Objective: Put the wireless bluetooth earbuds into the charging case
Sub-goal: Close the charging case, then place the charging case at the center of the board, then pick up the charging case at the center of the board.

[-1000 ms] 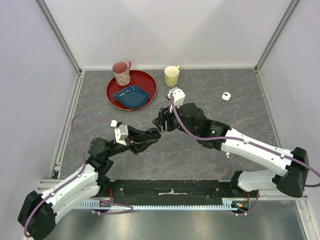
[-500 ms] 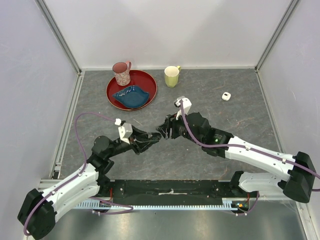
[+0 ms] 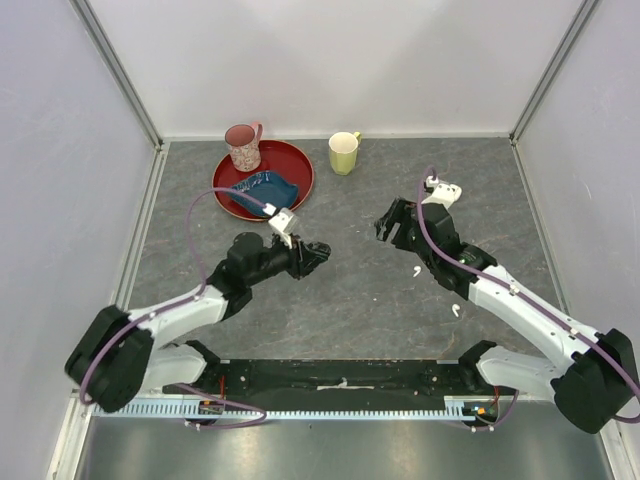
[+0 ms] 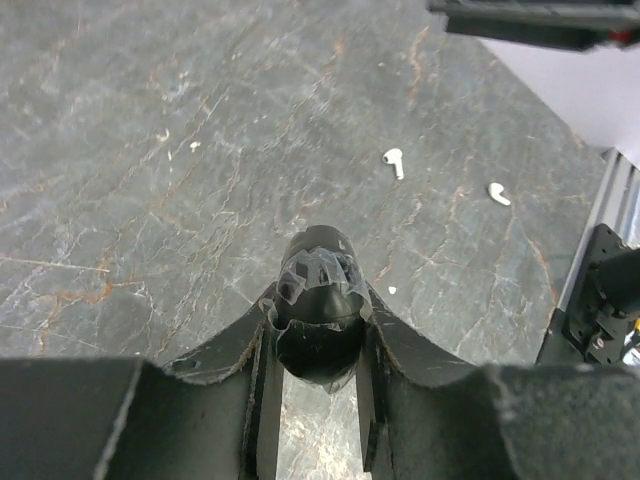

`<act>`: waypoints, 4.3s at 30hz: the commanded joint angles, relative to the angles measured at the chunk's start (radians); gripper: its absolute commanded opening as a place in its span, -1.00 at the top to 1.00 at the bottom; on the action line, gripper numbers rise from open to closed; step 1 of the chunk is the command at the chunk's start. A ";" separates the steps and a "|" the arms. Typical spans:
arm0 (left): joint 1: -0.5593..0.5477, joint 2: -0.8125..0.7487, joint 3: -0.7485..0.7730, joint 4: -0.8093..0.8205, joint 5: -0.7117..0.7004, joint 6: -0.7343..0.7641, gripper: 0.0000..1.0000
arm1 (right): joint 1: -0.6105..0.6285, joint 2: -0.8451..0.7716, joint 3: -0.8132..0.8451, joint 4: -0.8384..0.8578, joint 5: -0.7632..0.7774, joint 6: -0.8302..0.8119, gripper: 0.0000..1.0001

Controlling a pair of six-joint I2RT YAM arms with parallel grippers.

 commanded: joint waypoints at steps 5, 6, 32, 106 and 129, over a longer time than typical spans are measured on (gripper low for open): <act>0.043 0.266 0.191 -0.035 -0.021 -0.190 0.95 | -0.050 -0.005 -0.041 -0.023 -0.189 0.015 -0.64; 0.049 0.310 0.203 -0.038 -0.018 -0.219 0.95 | -0.050 -0.005 -0.040 -0.022 -0.191 0.010 -0.64; 0.158 0.629 0.349 -0.122 0.028 -0.408 0.85 | -0.071 -0.038 -0.077 -0.023 -0.217 -0.002 -0.64; 0.181 -0.365 0.213 -0.628 -0.195 0.000 -0.81 | -0.702 0.930 0.745 -0.240 -0.204 -0.234 -0.41; 0.183 -0.382 0.185 -0.644 -0.226 0.005 -0.83 | -0.653 1.108 0.871 -0.281 -0.080 -0.317 -0.37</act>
